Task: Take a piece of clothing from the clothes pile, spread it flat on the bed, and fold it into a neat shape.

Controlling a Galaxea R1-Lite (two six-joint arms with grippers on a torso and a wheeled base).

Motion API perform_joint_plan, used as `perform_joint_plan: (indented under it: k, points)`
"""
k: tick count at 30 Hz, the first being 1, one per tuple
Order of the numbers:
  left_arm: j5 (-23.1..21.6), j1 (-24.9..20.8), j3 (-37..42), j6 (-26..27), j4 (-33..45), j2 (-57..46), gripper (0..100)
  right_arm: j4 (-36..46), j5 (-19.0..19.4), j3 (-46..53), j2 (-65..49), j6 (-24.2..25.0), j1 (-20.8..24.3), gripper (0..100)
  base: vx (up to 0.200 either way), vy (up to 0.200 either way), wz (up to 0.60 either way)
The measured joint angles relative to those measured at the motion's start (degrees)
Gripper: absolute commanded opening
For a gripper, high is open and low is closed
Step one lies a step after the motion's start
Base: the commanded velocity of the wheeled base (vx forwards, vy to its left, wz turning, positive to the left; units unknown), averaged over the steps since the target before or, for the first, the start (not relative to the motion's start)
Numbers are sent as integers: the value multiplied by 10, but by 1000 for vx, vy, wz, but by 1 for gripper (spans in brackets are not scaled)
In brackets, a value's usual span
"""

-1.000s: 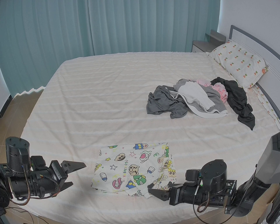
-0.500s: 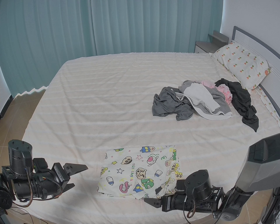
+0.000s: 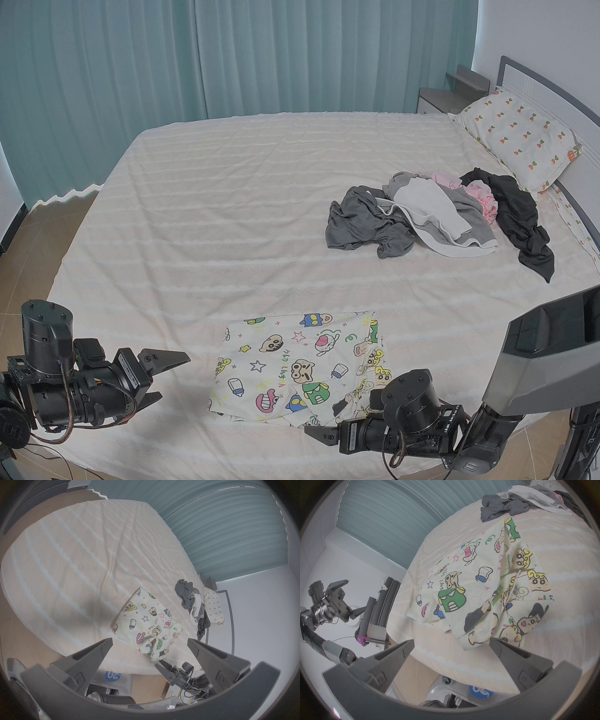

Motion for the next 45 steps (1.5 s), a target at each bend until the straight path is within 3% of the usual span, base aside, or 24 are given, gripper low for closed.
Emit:
perform_joint_plan:
  k: [6, 7, 21, 31, 45]
  points:
    - [0, 4, 5, 0, -16, 11, 100, 8, -23, -29, 15, 5, 1, 100, 0, 0, 0]
    - [0, 4, 6, 0, -18, 12, 100, 12, -24, -33, 17, 5, 2, 0, 0, 0, 0]
    - [0, 5, 14, 0, -28, 19, 100, 48, -71, -44, 22, 5, 6, 0, 0, 0, 0]
    - [0, 5, 15, 0, -27, 19, 100, 45, -72, 22, -7, 4, -3, 0, 0, 0, 0]
    - [0, 5, 15, -1, -27, 21, 100, 42, -52, 80, -40, -15, -59, 0, 0, 0, 0]
